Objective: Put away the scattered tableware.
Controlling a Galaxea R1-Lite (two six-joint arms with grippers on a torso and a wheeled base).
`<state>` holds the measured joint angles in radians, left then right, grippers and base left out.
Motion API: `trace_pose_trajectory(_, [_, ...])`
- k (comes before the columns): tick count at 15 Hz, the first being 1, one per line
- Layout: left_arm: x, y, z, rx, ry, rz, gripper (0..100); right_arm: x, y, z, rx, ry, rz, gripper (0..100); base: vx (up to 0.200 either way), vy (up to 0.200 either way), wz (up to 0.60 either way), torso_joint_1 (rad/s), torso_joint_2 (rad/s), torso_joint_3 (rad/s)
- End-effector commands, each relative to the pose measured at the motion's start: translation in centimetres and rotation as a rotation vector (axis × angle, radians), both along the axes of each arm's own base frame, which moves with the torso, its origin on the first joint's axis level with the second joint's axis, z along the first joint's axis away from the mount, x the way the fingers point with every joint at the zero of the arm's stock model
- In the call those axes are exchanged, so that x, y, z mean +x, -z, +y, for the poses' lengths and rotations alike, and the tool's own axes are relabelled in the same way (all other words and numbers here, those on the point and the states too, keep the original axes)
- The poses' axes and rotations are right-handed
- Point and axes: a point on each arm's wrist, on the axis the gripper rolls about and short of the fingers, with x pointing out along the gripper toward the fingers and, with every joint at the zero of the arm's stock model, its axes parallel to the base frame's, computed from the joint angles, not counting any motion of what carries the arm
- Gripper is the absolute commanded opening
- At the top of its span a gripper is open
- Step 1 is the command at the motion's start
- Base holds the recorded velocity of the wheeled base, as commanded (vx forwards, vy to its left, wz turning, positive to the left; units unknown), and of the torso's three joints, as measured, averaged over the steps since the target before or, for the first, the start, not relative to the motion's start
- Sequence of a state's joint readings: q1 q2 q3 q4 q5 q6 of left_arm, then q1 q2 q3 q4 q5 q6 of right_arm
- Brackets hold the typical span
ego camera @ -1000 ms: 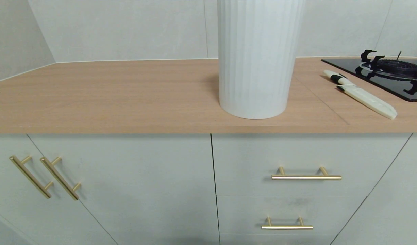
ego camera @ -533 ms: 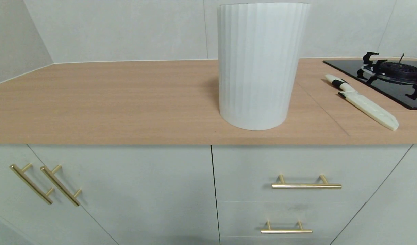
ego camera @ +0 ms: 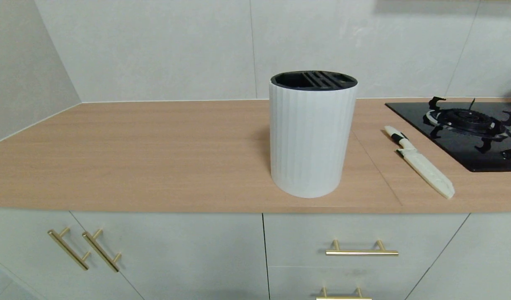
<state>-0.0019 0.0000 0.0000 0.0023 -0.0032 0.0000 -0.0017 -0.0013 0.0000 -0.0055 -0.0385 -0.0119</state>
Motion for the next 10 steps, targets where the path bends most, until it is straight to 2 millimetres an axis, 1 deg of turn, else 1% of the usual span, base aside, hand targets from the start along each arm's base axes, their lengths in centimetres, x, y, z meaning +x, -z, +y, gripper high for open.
trace_pose_trajectory(1, [0.00, 0.01, 0.00, 0.000, -0.001, 0.001, 100, 0.01, -0.01, 0.00, 0.000, 0.000, 0.001, 100, 0.000, 0.000, 0.00, 0.222, -0.49, -0.261])
trace_pose_trajectory(10, [0.00, 0.01, 0.00, 0.000, -0.001, 0.001, 100, 0.01, -0.01, 0.00, 0.000, 0.000, 0.001, 100, 0.000, 0.000, 0.00, 0.228, -0.50, -0.270])
